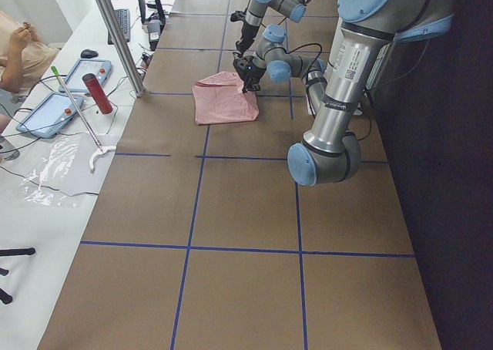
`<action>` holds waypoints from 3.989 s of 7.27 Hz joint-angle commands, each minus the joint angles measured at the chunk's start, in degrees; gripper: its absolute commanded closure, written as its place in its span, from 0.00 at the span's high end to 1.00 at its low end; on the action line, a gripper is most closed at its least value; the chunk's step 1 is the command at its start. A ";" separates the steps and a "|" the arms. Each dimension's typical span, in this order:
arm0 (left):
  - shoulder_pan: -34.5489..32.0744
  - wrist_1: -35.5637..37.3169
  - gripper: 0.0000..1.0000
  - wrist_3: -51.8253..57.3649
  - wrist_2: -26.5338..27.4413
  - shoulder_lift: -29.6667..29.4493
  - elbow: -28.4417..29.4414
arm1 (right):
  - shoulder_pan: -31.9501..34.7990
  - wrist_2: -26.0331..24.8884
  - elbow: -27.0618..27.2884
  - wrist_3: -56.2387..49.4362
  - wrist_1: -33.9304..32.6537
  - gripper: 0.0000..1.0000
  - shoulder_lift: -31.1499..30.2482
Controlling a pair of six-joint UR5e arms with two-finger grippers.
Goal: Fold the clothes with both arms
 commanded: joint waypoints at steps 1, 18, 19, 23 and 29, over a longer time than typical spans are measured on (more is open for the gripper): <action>-5.04 -5.52 0.00 3.26 0.07 -3.67 9.83 | 4.40 3.07 -11.76 -1.60 5.47 0.00 5.70; -39.53 -50.99 1.00 62.91 -33.09 11.48 38.53 | 43.36 34.40 -33.74 -66.25 18.20 1.00 -4.24; -47.26 -50.21 1.00 75.39 -38.20 15.17 38.62 | 46.91 34.88 -24.64 -76.04 12.48 1.00 -10.82; -64.02 -28.41 1.00 107.71 -49.05 21.63 38.53 | 51.43 38.84 -10.75 -96.96 3.72 1.00 -32.39; -63.78 -0.36 1.00 107.77 -42.15 30.50 17.69 | 52.75 39.90 -10.84 -96.09 4.33 1.00 -34.87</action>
